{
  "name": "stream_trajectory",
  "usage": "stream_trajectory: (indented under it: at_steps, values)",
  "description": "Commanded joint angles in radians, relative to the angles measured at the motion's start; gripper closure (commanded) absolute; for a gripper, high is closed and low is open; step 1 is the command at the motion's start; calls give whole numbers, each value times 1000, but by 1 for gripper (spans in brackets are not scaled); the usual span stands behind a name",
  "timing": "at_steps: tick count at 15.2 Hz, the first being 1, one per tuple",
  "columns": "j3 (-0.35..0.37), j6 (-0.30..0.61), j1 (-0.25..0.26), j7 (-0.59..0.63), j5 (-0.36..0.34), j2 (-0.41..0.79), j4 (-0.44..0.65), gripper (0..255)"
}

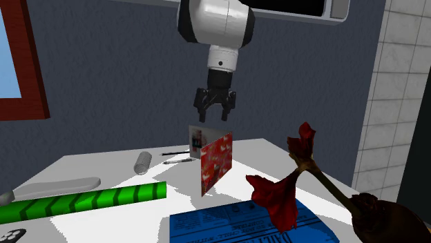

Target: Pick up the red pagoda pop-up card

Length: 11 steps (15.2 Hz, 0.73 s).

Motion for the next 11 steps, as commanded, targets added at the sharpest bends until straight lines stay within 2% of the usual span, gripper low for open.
stream_trajectory:
  at_steps: [1, 8, 11]
  values:
    - [-2, 12, -23, -62, 68, 84, 56, 0]
    - [49, -36, -167, -207, 259, 386, 361, 0]
    - [56, -18, -173, -216, 270, 402, 357, 0]
